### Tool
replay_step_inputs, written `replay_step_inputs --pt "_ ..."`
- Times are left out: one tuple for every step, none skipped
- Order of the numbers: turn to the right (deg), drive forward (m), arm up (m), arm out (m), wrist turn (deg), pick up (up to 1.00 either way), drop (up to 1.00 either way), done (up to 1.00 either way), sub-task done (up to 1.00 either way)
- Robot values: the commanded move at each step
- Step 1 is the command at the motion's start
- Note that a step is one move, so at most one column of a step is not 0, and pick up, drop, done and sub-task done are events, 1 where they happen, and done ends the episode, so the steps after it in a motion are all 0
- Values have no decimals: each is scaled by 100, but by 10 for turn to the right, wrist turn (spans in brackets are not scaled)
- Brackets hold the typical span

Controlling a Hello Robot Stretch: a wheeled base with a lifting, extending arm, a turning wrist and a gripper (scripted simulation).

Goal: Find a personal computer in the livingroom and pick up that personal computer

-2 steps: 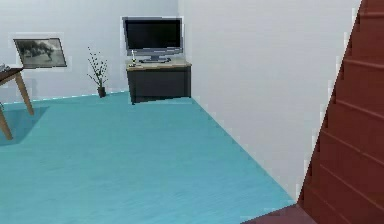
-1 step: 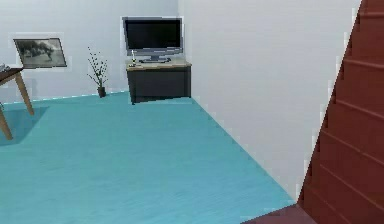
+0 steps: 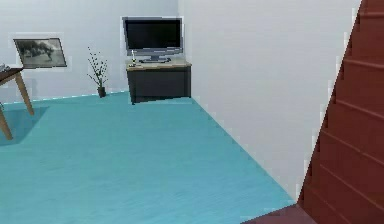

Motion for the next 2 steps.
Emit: replay_step_inputs --pt "0 0 0 0 450 0 0 0 0" --pt "0 0 0 0 450 0 0 0 0"
